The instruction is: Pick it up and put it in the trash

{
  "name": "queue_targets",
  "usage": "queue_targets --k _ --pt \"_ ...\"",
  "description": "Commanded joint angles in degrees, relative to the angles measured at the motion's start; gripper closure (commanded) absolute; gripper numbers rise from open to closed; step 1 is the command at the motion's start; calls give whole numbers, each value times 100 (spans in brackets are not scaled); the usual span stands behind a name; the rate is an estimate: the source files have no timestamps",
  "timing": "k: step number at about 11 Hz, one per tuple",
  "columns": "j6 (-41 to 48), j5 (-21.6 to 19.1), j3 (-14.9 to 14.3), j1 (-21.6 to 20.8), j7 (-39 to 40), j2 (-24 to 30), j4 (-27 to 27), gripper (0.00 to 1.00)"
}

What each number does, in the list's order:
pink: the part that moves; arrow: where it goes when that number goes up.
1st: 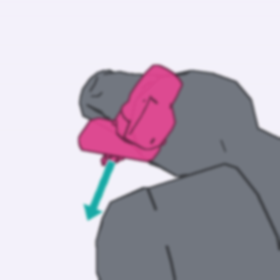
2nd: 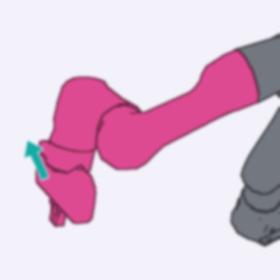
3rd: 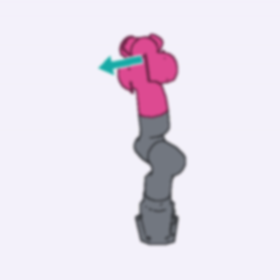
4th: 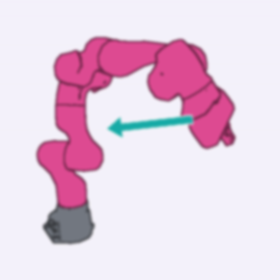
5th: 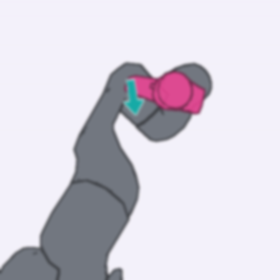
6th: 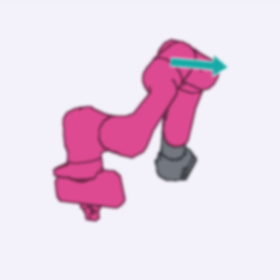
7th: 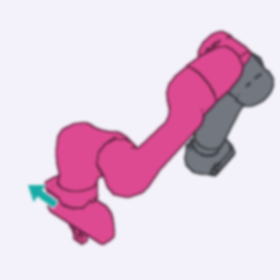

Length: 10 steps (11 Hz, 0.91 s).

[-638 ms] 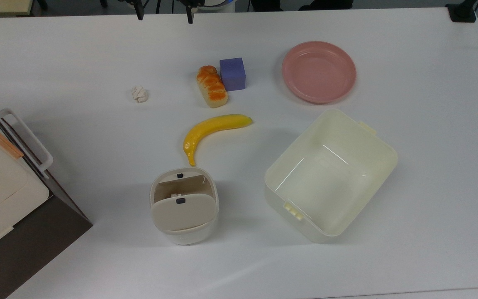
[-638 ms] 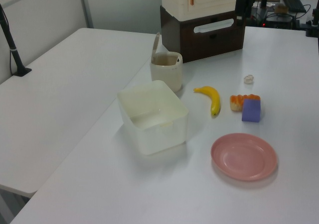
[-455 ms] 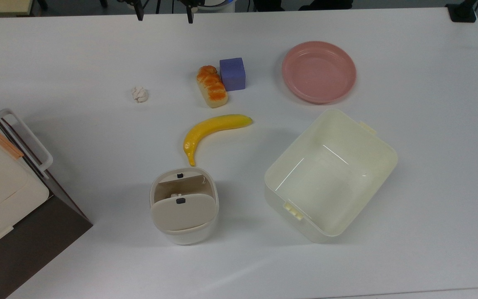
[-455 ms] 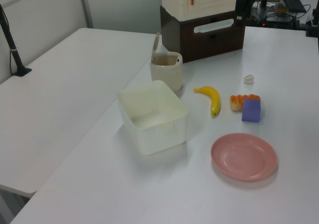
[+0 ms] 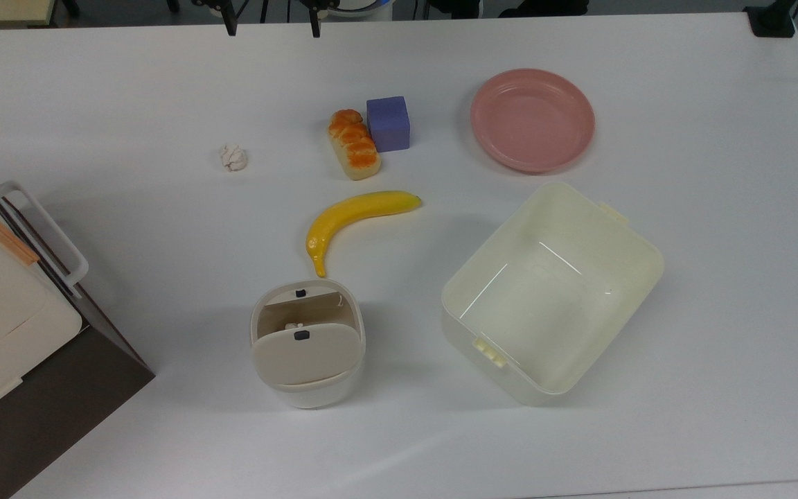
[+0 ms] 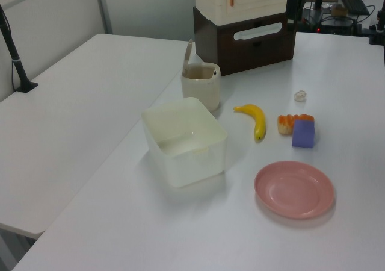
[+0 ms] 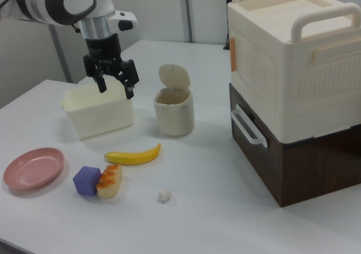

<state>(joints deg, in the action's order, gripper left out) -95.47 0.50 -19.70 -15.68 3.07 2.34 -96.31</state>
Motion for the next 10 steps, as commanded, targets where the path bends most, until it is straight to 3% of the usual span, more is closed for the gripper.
queue_targets --k 1,10 --pt "169 -15 -7 21 150 -5 86 0" --pt "160 -15 -16 39 220 3 86 0"
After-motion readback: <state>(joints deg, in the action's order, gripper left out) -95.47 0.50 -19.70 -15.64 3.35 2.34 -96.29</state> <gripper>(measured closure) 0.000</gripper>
